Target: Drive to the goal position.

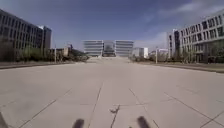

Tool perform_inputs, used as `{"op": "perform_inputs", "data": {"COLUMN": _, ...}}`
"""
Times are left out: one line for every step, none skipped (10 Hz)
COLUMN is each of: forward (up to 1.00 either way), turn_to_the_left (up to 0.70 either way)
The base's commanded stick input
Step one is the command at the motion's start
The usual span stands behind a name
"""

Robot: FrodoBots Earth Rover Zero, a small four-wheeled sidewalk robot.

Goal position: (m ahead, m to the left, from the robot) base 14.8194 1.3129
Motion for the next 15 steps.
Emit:
{"op": "perform_inputs", "data": {"forward": 0.7, "turn_to_the_left": 0.0}}
{"op": "perform_inputs", "data": {"forward": 0.7, "turn_to_the_left": 0.0}}
{"op": "perform_inputs", "data": {"forward": 0.7, "turn_to_the_left": 0.0}}
{"op": "perform_inputs", "data": {"forward": 0.7, "turn_to_the_left": 0.0}}
{"op": "perform_inputs", "data": {"forward": 0.7, "turn_to_the_left": 0.0}}
{"op": "perform_inputs", "data": {"forward": 0.7, "turn_to_the_left": 0.0}}
{"op": "perform_inputs", "data": {"forward": 0.7, "turn_to_the_left": 0.0}}
{"op": "perform_inputs", "data": {"forward": 0.7, "turn_to_the_left": 0.0}}
{"op": "perform_inputs", "data": {"forward": 0.7, "turn_to_the_left": 0.0}}
{"op": "perform_inputs", "data": {"forward": 0.7, "turn_to_the_left": 0.0}}
{"op": "perform_inputs", "data": {"forward": 0.7, "turn_to_the_left": 0.0}}
{"op": "perform_inputs", "data": {"forward": 0.7, "turn_to_the_left": 0.0}}
{"op": "perform_inputs", "data": {"forward": 0.7, "turn_to_the_left": 0.0}}
{"op": "perform_inputs", "data": {"forward": 0.7, "turn_to_the_left": 0.0}}
{"op": "perform_inputs", "data": {"forward": 0.7, "turn_to_the_left": 0.0}}
